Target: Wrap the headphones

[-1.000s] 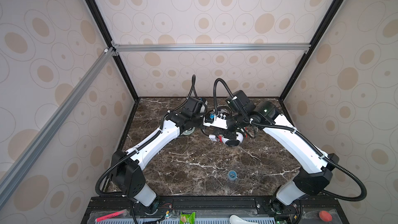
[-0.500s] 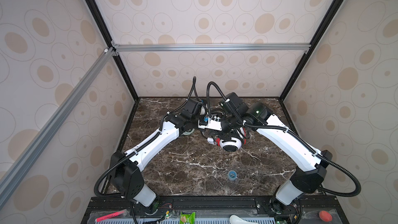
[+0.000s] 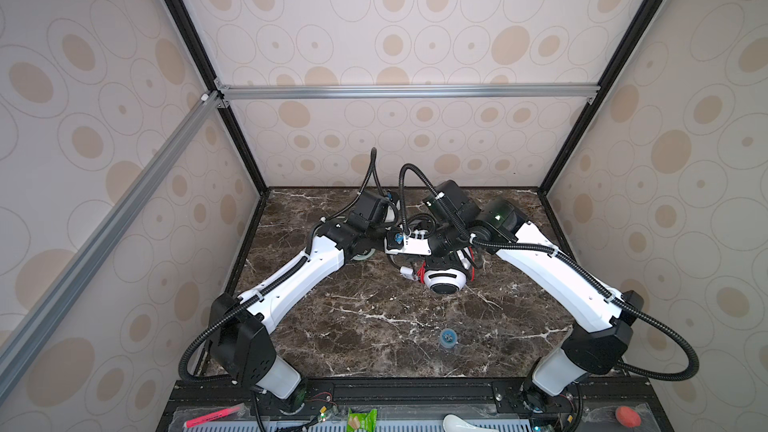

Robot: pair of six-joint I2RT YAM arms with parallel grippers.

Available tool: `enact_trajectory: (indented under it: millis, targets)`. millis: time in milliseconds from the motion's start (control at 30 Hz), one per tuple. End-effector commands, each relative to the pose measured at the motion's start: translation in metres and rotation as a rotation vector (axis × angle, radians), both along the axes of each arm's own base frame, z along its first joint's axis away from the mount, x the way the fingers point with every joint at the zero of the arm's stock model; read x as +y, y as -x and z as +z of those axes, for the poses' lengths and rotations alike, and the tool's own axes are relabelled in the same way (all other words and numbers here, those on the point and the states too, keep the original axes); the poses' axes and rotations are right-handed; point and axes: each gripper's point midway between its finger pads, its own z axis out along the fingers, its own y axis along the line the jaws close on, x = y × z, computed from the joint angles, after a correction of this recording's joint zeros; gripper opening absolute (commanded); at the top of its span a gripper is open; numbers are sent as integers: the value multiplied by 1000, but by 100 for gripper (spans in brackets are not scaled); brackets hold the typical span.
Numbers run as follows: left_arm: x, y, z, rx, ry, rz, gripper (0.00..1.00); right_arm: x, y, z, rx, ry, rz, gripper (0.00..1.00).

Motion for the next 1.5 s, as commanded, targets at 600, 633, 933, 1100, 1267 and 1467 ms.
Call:
enact_trajectory:
  millis: [600, 633, 933, 1100, 1267, 1467]
  targets:
    - [-10, 19, 27, -35, 70, -67, 0, -34, -30, 25, -5, -313, -222, 0]
    - [-10, 19, 29, -37, 77, -69, 0, -35, -31, 20, 1, -316, -225, 0]
    - [-11, 17, 34, -14, 134, -54, 0, -43, -31, 13, -35, -354, -214, 1]
    - [-2, 8, 35, -3, 157, -16, 0, -52, -26, 10, -58, -315, -211, 5]
    - [0, 4, 32, 5, 151, -6, 0, -57, -25, 4, -70, -295, -218, 10]
    - [1, -2, 36, -2, 165, 4, 0, -60, -25, -6, -59, -275, -236, 10]
